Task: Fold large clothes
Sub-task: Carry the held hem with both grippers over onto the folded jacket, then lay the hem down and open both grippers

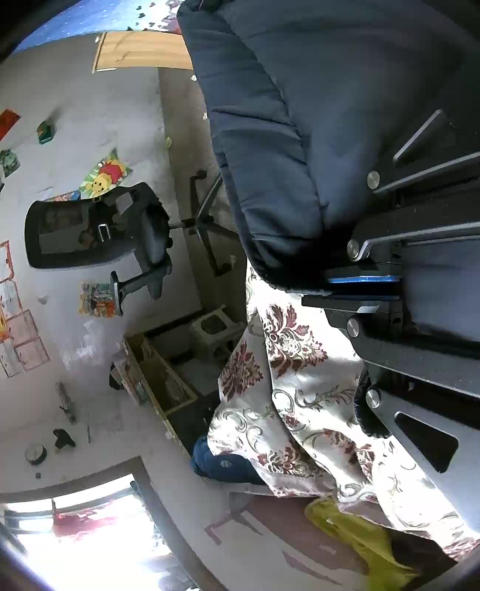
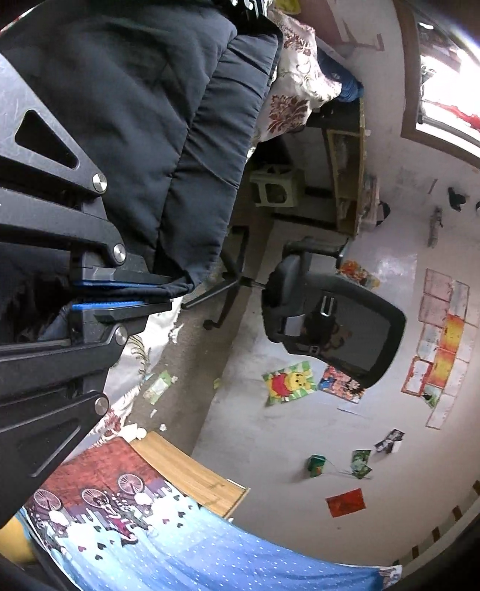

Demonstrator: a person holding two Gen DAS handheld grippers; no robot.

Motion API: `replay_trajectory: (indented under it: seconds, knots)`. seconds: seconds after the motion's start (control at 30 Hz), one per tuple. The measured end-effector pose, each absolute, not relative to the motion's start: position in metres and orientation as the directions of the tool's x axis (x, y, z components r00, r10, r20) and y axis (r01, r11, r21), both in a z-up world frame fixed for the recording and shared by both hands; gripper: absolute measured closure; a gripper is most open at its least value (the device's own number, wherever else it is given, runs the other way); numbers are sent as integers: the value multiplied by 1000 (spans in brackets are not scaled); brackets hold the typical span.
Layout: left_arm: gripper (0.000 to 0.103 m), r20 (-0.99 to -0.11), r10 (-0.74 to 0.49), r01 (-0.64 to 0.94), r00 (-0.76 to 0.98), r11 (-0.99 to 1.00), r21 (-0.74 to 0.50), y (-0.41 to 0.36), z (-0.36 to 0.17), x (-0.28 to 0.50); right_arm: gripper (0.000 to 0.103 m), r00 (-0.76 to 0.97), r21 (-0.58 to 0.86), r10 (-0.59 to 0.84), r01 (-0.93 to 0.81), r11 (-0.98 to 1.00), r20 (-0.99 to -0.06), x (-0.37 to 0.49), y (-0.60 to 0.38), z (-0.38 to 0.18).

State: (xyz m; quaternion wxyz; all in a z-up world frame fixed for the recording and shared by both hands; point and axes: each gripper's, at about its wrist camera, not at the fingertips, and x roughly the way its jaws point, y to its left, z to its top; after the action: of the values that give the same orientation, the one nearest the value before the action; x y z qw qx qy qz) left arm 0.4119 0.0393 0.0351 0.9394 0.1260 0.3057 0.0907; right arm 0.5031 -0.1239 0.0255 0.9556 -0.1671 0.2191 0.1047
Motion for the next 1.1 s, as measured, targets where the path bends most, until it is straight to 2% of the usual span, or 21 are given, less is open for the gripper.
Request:
replay_trajectory:
  seconds: [0.13, 0.3, 0.5, 0.57, 0.6, 0.63, 0.67, 0.7, 0.73, 0.8, 0.87, 0.93, 1.1]
  knots:
    - [99, -568, 248, -82, 784, 950, 302, 39, 19, 426, 97, 865, -254, 123, -274, 927, -486, 517, -123, 12]
    - [99, -588, 240, -68, 773, 952, 300, 38, 4, 436, 96, 825, -158, 160, -287, 945, -542, 536, -131, 0]
    - [99, -606, 212, -59, 767, 963, 263, 42, -1, 439, 93, 816, -128, 186, -301, 945, -547, 538, -134, -1]
    - [92, -590, 190, -53, 785, 969, 242, 45, 1, 434, 90, 816, -124, 188, -300, 946, -546, 537, -136, 1]
    - [88, -581, 182, -51, 793, 971, 234, 44, 3, 432, 82, 816, -123, 188, -300, 946, -546, 536, -137, 2]
    - [76, -567, 173, -52, 806, 974, 223, 46, 8, 429, 72, 816, -123, 191, -303, 945, -545, 536, -137, 4]
    - [58, -556, 171, -58, 813, 975, 215, 46, 12, 427, 60, 818, -124, 196, -308, 943, -541, 535, -137, 6]
    - [48, -539, 173, -69, 824, 976, 207, 47, 17, 423, 54, 825, -131, 202, -315, 940, -528, 530, -137, 10]
    - [34, -514, 178, -85, 839, 976, 199, 49, 24, 418, 46, 830, -137, 206, -318, 938, -519, 528, -137, 11]
    - [30, -474, 169, -90, 864, 979, 184, 50, 35, 410, 38, 843, -160, 216, -333, 929, -493, 519, -136, 16]
    - [30, -463, 153, -79, 873, 981, 175, 50, 44, 404, 22, 850, -186, 220, -343, 921, -479, 510, -136, 21]
    - [29, -462, 131, -64, 877, 985, 159, 50, 51, 394, 12, 849, -184, 234, -355, 917, -474, 502, -138, 24]
    - [22, -480, 45, 22, 876, 991, 133, 47, 50, 357, 5, 845, -165, 282, -391, 905, -455, 471, -151, 32]
